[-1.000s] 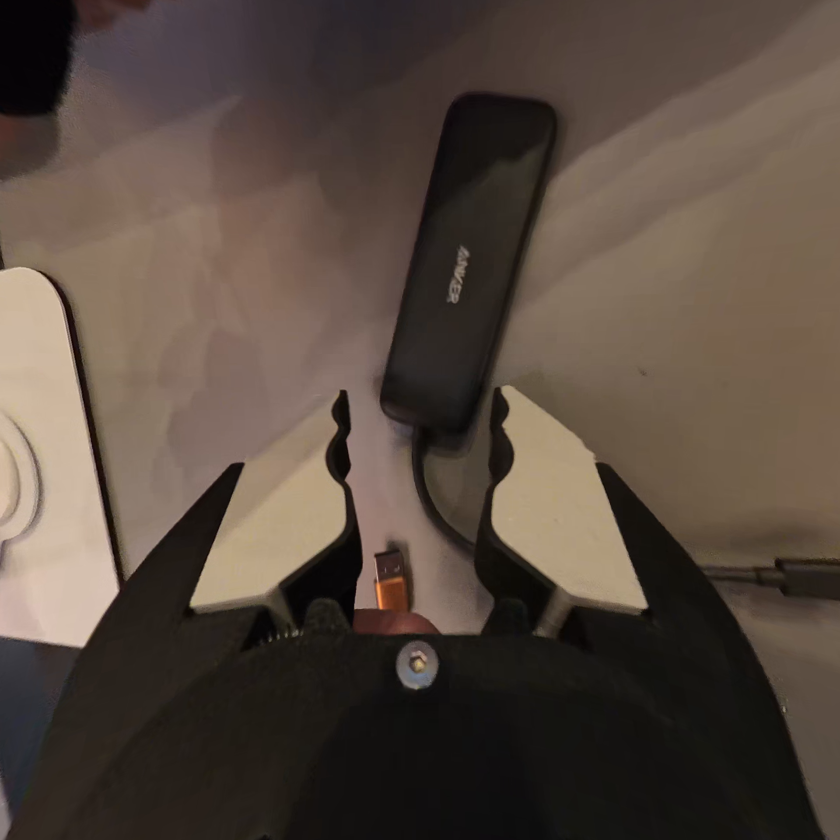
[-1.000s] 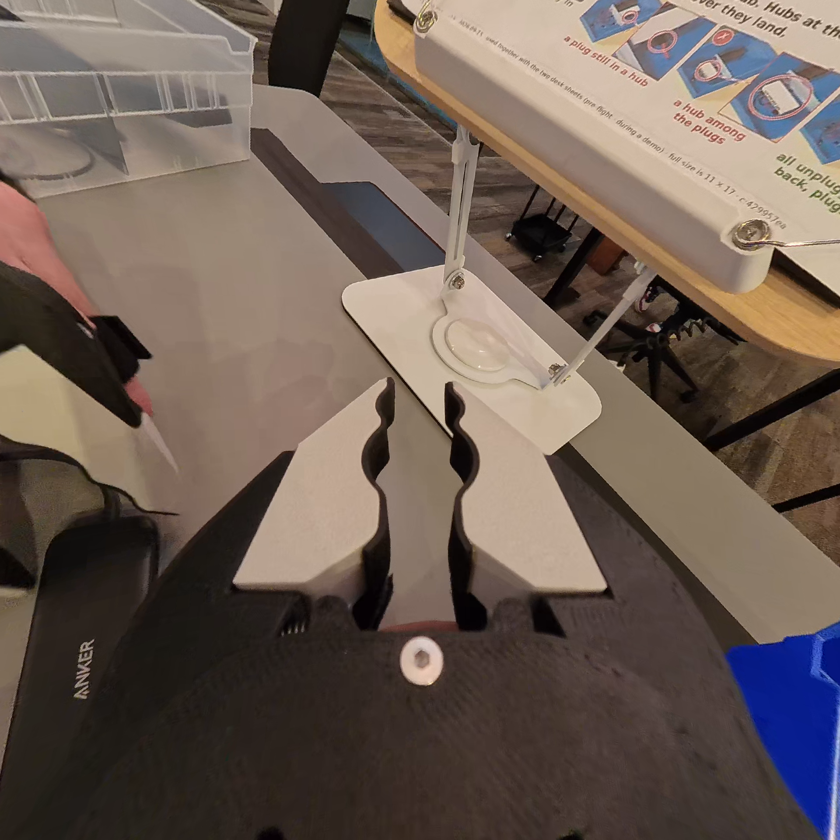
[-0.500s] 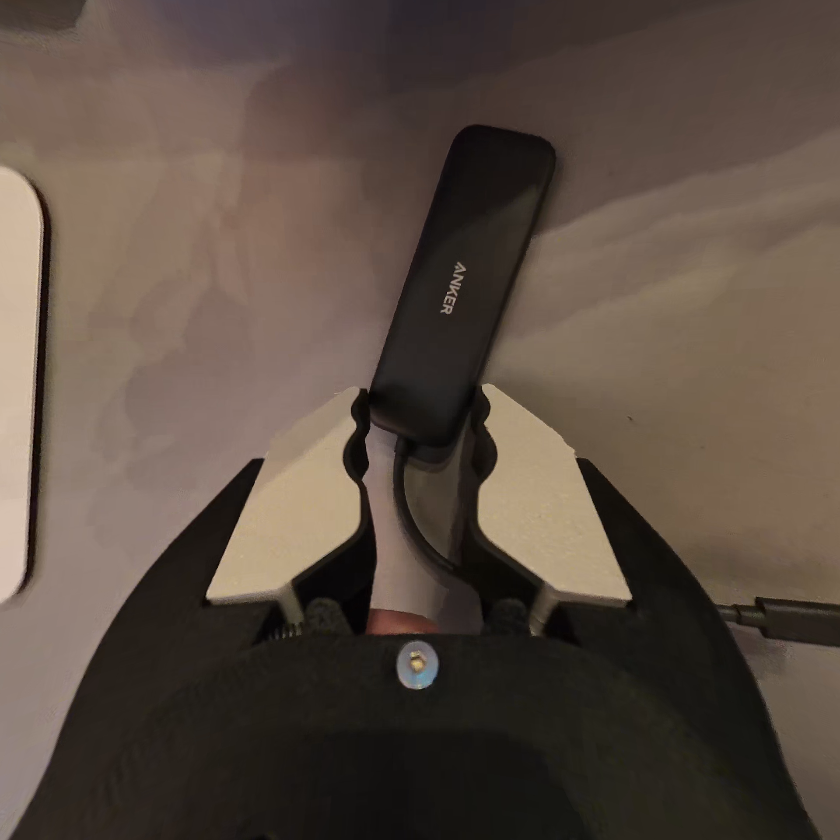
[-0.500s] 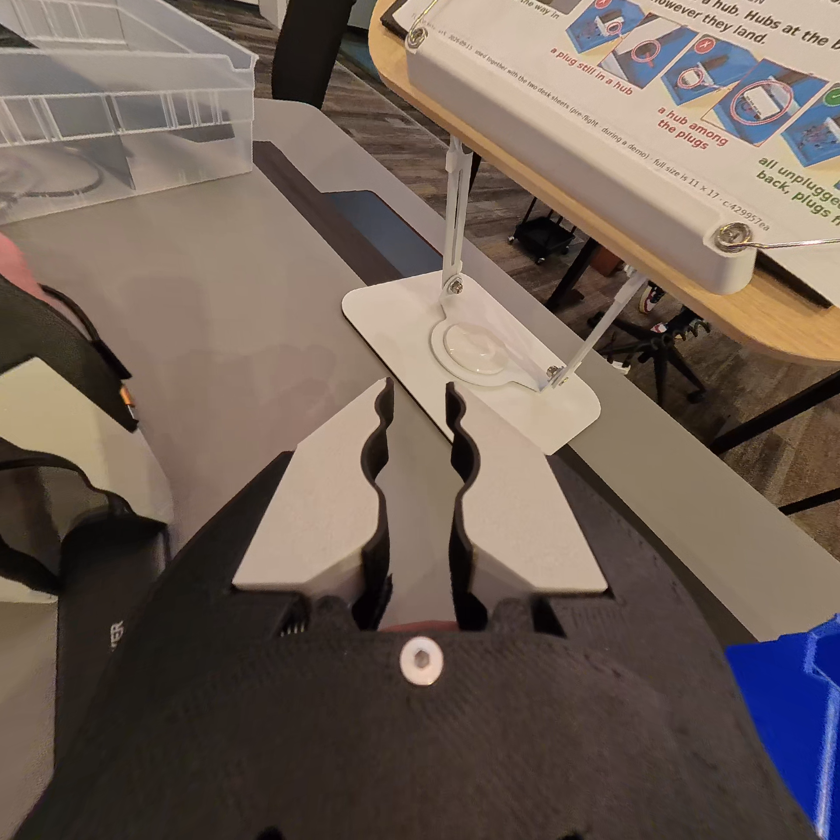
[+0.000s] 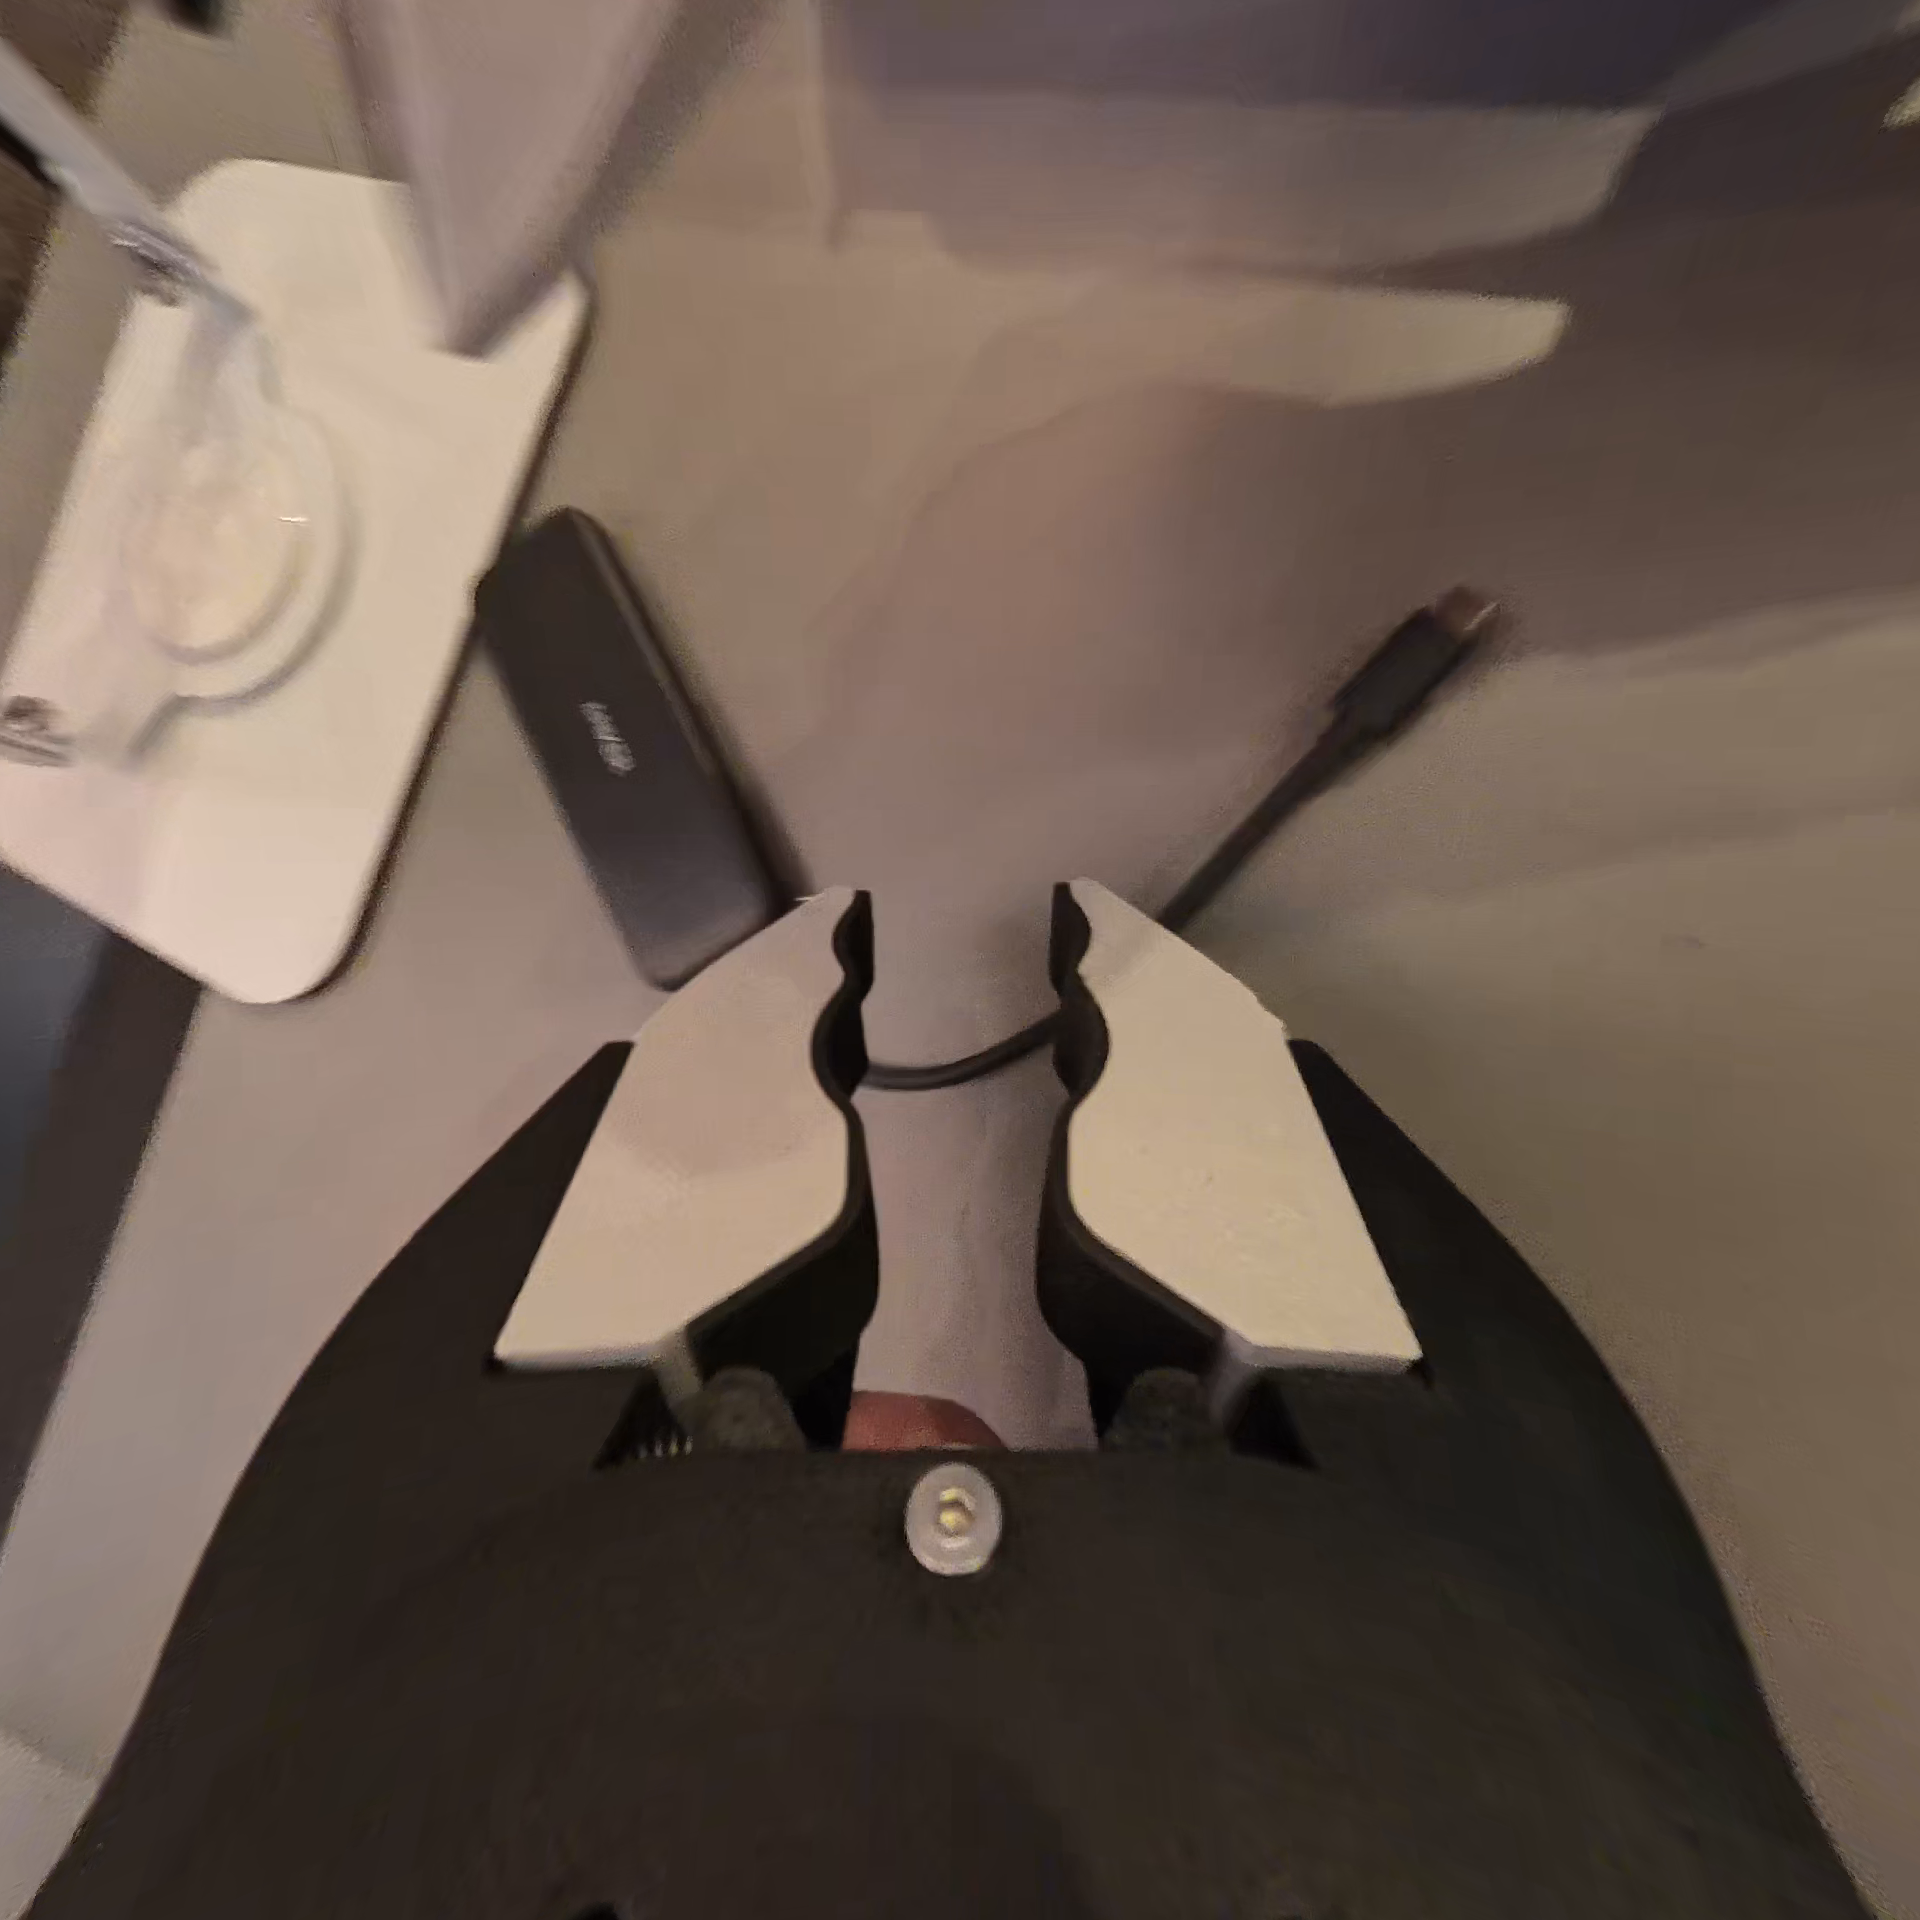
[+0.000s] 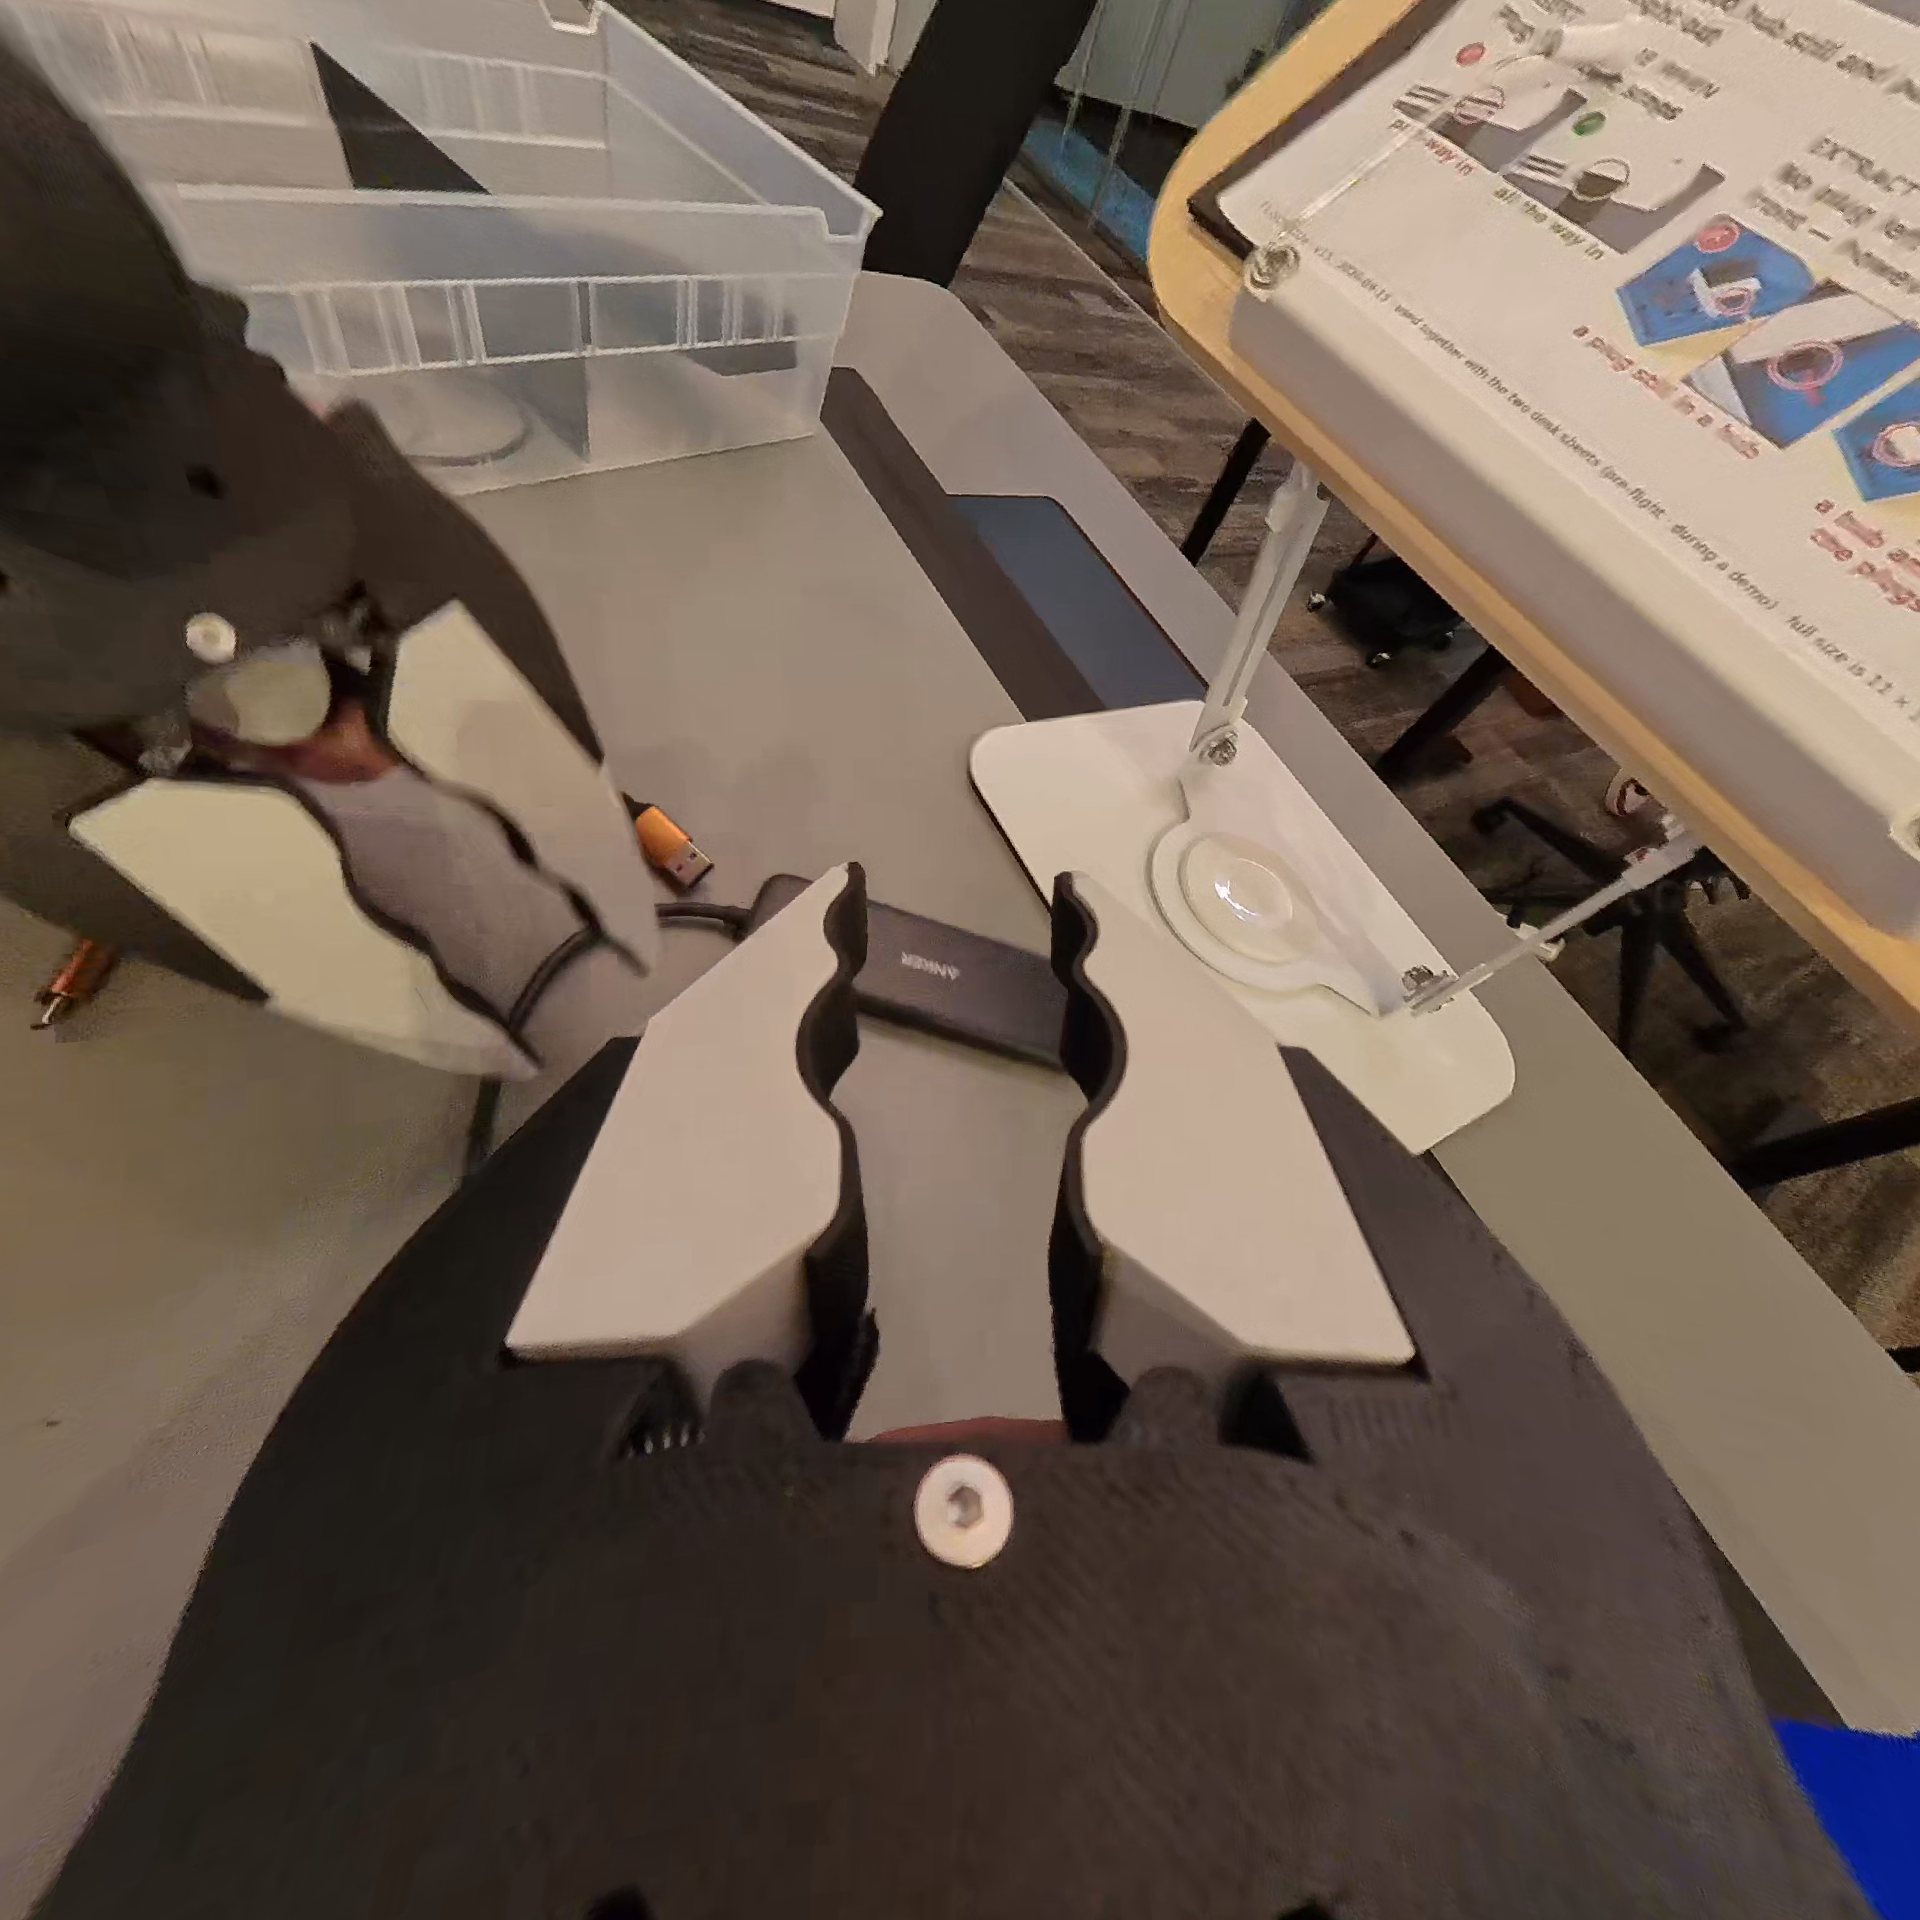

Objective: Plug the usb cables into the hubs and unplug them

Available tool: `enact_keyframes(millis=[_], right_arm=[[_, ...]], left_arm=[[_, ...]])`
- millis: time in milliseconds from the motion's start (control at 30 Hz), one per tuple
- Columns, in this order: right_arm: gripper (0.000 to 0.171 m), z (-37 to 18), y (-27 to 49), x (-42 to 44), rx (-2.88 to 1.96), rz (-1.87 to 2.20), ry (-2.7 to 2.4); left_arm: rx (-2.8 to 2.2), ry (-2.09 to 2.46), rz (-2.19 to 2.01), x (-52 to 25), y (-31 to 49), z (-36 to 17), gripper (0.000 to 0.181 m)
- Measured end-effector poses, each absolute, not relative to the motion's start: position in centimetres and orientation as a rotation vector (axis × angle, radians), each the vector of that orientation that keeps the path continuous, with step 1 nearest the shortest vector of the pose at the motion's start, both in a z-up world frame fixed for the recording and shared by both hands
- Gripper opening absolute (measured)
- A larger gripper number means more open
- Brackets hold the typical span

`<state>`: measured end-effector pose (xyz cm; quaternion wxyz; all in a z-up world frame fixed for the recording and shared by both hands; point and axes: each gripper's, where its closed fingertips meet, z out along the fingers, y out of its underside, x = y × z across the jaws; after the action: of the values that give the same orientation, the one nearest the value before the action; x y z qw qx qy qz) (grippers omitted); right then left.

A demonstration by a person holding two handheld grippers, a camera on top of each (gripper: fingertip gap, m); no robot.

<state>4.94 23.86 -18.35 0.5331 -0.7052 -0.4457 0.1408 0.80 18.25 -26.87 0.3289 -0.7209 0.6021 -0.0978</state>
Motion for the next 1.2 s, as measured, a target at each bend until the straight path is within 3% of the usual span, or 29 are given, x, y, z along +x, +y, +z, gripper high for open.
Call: enact_keyframes(millis=[133, 300, 400, 500, 667, 833, 1000, 1200], right_arm=[[0.032, -19.4, 24.9, 6.3, -1.773, 0.340, -0.995], [0.035, -21.0, 25.6, 7.2, -1.850, 0.326, -0.977], [0.034, -21.4, 25.7, 7.2, -1.857, 0.312, -0.981], [0.033, -21.6, 25.9, 7.2, -1.865, 0.305, -0.969], [0.033, -22.0, 25.9, 7.3, -1.908, 0.335, -0.944], [0.048, -23.1, 25.2, 6.4, -2.023, 0.550, -0.855], [0.065, -23.0, 24.6, 5.1, -2.047, 0.843, -0.723], [0.061, -19.6, 24.3, 3.6, -1.890, 1.173, -0.532]], left_arm=[[-1.972, 1.488, -0.269, -0.3, 22.9, -25.9, 0.053], [-2.209, 1.414, -0.254, -0.4, 25.4, -29.6, 0.087], [-2.272, 1.317, -0.332, 0.7, 25.7, -29.9, 0.076], [-2.286, 1.263, -0.349, 1.0, 25.7, -29.8, 0.048], [-2.225, 1.231, -0.302, 0.8, 25.8, -29.7, 0.046], [-2.141, 1.176, -0.304, 0.6, 25.5, -29.0, 0.046], [-1.962, 1.077, -0.351, 0.9, 25.5, -25.1, 0.045], [-1.664, 1.049, -0.411, 3.2, 23.5, -19.5, 0.045]])
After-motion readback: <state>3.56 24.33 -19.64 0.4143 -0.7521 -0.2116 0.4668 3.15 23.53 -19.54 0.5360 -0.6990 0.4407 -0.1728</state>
